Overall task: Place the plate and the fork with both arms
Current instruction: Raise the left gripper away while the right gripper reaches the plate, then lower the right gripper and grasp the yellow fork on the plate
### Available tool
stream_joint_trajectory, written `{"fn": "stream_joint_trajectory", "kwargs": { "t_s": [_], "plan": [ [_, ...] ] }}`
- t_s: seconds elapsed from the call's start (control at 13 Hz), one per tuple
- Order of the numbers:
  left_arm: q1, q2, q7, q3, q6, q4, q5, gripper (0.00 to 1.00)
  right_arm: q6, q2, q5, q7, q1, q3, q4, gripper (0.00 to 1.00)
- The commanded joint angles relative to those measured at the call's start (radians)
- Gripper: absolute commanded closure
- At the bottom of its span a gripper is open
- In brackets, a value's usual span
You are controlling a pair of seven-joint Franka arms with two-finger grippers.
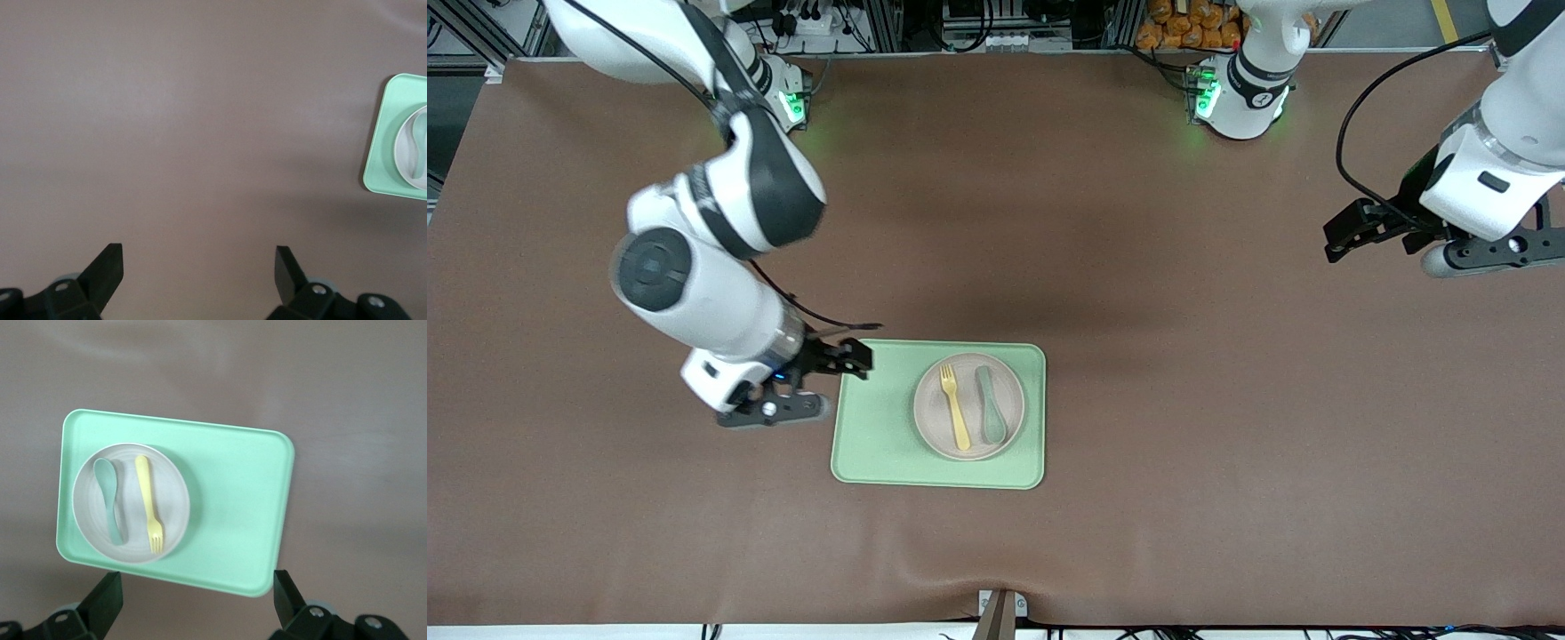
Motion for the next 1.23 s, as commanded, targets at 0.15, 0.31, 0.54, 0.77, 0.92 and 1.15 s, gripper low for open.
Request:
{"fn": "stream_joint_trajectory", "kwargs": {
  "t_s": [0.15,0.31,0.54,0.77,0.92,1.15],
  "plan": [
    [0.021,-0.016,0.059,-0.001,-0.001,0.02,0.0,0.0,0.218,0.187,-0.018,0.102,0.082,-0.011,0.062,0.1],
    [0.019,-0.018,0.042,-0.005,-0.008,0.02,-0.003,0.0,0.298,0.247,-0.035,0.109,0.096,-0.012,0.064,0.12],
    [0.019,-0.004,0.033,-0.007,-0.015,0.055,0.0,0.0,0.353,0.31,-0.084,0.109,0.131,-0.012,0.067,0.28],
    [0.016,-0.003,0.031,-0.007,-0.028,0.049,-0.001,0.0,0.353,0.327,-0.121,0.103,0.153,-0.012,0.065,0.37],
    [0.016,-0.001,0.034,-0.009,-0.034,0.047,-0.001,0.0,0.353,0.335,-0.138,0.106,0.17,-0.012,0.059,0.38],
    [0.016,0.005,0.031,-0.007,-0.042,0.047,0.0,0.0,0.353,0.347,-0.149,0.106,0.183,-0.012,0.059,0.49]
  ]
}}
